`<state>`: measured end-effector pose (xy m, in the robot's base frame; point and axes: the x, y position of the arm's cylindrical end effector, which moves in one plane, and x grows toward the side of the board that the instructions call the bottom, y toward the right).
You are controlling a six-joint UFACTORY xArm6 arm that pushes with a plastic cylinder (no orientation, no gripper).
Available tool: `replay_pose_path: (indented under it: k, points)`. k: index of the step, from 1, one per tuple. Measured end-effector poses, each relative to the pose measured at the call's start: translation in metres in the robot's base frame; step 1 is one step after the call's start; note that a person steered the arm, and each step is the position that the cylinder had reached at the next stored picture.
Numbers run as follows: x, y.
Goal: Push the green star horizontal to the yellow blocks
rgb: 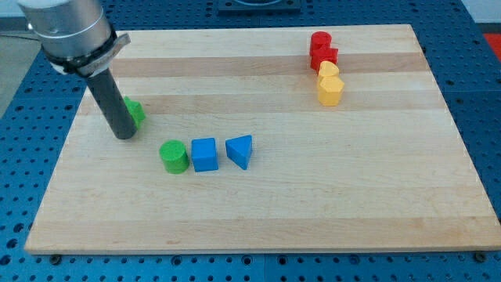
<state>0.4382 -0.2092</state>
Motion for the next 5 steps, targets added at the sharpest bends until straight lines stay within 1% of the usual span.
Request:
replay_pose_path:
  k: [1, 2, 3, 4, 5]
  points:
    - [-0.023, 0.0]
    - [-0.026, 0.007]
    - [-0.026, 0.04]
    - [-0.036, 0.035]
    - [-0.043, 0.014]
